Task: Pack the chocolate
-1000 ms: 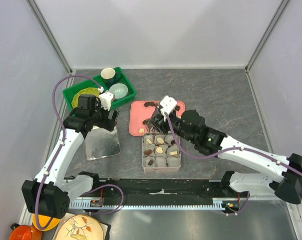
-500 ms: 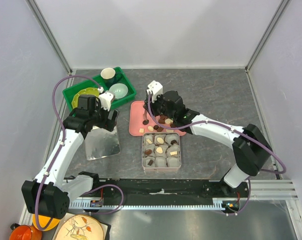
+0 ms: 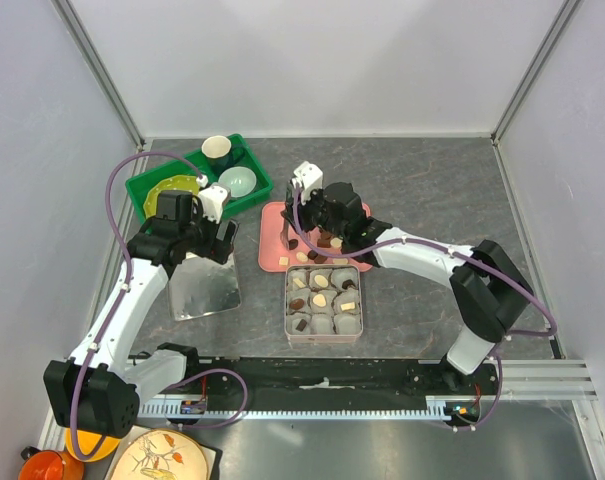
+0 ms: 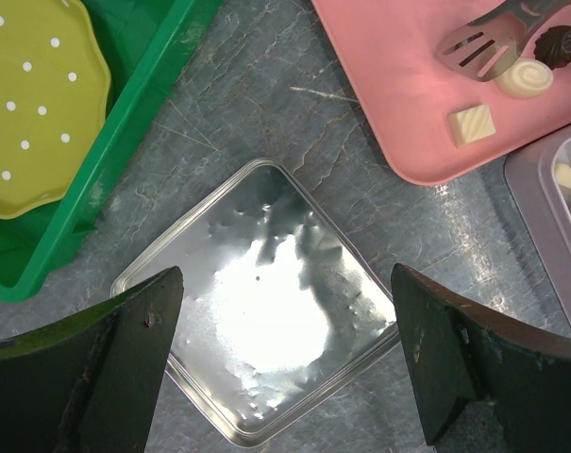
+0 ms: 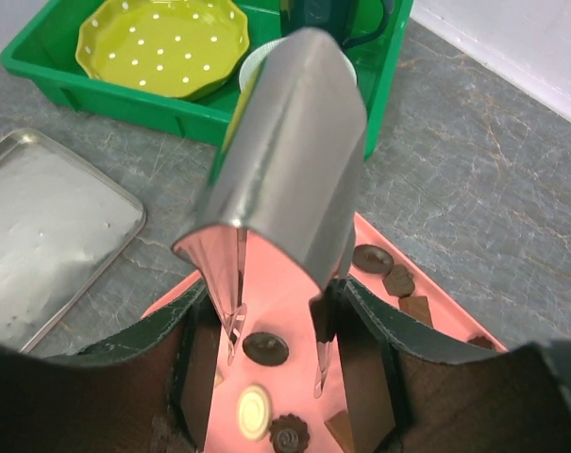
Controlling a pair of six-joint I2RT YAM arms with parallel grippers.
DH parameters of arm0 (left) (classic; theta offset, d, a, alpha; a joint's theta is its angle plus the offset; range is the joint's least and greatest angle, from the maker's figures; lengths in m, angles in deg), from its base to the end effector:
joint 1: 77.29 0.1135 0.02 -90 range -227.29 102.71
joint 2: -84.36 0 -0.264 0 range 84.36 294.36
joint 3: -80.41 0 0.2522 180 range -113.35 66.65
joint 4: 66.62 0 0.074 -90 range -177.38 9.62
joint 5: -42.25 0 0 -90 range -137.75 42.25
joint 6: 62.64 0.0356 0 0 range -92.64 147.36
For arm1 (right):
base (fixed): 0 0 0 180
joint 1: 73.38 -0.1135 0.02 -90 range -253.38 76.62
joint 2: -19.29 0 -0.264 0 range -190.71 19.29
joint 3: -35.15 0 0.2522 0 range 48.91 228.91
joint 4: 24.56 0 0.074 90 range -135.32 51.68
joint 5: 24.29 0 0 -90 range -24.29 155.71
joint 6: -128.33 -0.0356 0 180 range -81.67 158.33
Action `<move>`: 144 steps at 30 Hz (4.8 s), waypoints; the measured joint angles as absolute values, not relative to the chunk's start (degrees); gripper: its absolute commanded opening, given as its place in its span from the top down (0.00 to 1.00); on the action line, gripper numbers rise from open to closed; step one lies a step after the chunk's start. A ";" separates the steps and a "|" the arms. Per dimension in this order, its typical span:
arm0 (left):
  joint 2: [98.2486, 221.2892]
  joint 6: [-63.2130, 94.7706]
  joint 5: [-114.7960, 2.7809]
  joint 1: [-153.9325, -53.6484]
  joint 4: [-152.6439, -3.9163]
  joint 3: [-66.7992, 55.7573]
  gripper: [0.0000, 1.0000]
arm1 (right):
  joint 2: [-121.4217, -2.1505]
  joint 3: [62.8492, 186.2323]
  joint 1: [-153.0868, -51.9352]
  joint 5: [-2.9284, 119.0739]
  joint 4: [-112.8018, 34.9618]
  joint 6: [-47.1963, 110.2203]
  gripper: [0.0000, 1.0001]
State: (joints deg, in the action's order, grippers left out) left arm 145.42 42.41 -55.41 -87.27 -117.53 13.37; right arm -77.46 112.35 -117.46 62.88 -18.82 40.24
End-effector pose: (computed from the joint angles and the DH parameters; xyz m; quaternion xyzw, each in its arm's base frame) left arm 0.2163 -0.0429 0.2936 0.2247 0.8941 -0.0447 0.3847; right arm 0.2826 0.2761 0.2651 -0.3214 0.7183 0.2400 0.5685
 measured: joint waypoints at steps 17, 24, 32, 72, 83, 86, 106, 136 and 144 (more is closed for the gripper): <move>145.42 42.43 -55.32 -87.27 -117.55 13.37 0.02 | -79.99 110.10 -117.39 62.45 -12.44 39.56 0.54; 145.42 42.43 -55.32 -87.27 -117.55 13.37 0.02 | -79.47 109.59 -117.39 62.47 -12.63 39.61 0.66; 145.42 42.43 -55.32 -87.27 -117.55 13.37 0.02 | -74.55 109.44 -117.37 62.84 -16.50 40.35 0.71; 145.35 42.41 -55.32 -87.27 -117.55 13.59 0.02 | -40.54 89.94 -130.90 56.33 -40.35 34.03 0.59; 145.33 42.41 -55.34 -87.27 -117.57 13.59 0.02 | -40.54 90.16 -131.03 58.05 -39.91 34.49 0.60; 145.29 42.41 -55.36 -87.27 -117.57 13.59 0.02 | -39.95 91.87 -131.03 58.51 -41.53 35.02 0.63; 143.96 42.41 -55.36 -87.25 -117.79 13.59 0.02 | -58.00 109.64 -121.98 69.92 -28.67 45.03 0.70; 143.98 42.41 -55.36 -87.01 -117.51 14.55 0.02 | -85.17 121.66 -105.66 61.86 -18.05 43.56 0.52; 143.98 42.43 -55.34 -87.01 -117.51 14.55 0.02 | -86.46 121.57 -105.39 60.39 -16.68 42.80 0.52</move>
